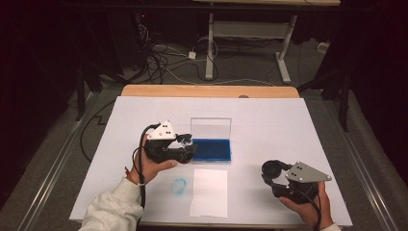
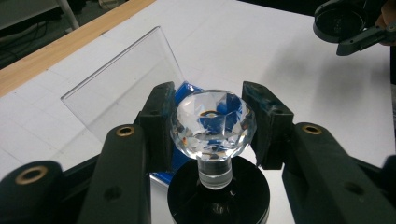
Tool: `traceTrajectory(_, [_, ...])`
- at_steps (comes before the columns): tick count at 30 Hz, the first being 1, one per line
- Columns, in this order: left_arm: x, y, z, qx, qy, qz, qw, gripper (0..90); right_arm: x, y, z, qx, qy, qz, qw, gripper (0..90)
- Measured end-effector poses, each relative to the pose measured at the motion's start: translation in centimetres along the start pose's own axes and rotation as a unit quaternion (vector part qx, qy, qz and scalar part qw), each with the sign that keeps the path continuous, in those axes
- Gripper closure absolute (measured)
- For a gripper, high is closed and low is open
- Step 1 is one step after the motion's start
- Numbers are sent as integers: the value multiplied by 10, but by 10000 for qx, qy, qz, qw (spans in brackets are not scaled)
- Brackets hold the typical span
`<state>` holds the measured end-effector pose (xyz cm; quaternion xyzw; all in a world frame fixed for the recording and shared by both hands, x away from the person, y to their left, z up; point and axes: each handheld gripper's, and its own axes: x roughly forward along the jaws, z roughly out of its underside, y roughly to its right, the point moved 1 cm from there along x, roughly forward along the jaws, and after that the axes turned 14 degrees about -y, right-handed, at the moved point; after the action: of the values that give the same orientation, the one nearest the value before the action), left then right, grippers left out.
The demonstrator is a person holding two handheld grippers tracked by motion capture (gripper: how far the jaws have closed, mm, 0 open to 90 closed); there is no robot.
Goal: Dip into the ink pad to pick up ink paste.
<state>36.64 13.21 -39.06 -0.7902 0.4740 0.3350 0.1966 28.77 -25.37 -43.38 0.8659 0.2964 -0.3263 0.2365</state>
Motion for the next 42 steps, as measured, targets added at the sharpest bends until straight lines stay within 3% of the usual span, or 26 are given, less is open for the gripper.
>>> traceTrajectory(8, [11,0,-5,67,-62,-40,10000,550,5,-3,-1,-74,-62,-48,9999,389])
traceTrajectory(20, [39,-9,-28,264,-218,-18,9994,550,7,-7,0,-129,-138,-68,9998,389])
traceTrajectory(25, [55,-17,-32,265,-270,114,9992,550,9,-6,2,-143,-169,-75,9997,389])
traceTrajectory(27, [63,-19,-32,277,-402,18,9988,550,9,-6,2,-152,-179,-80,9997,389])
traceTrajectory(29, [70,-22,-31,234,-402,114,9989,550,10,-7,2,-158,-210,-90,9996,389])
traceTrajectory(30, [74,-23,-31,213,-438,59,9988,550,11,-7,3,-160,-218,-88,9996,389])
traceTrajectory(38, [90,-35,-28,114,-189,111,9997,550,14,-9,3,-273,-306,-96,9991,388])
traceTrajectory(42, [99,-38,-26,141,-226,51,9996,550,15,-10,3,-277,-320,-76,9991,388])
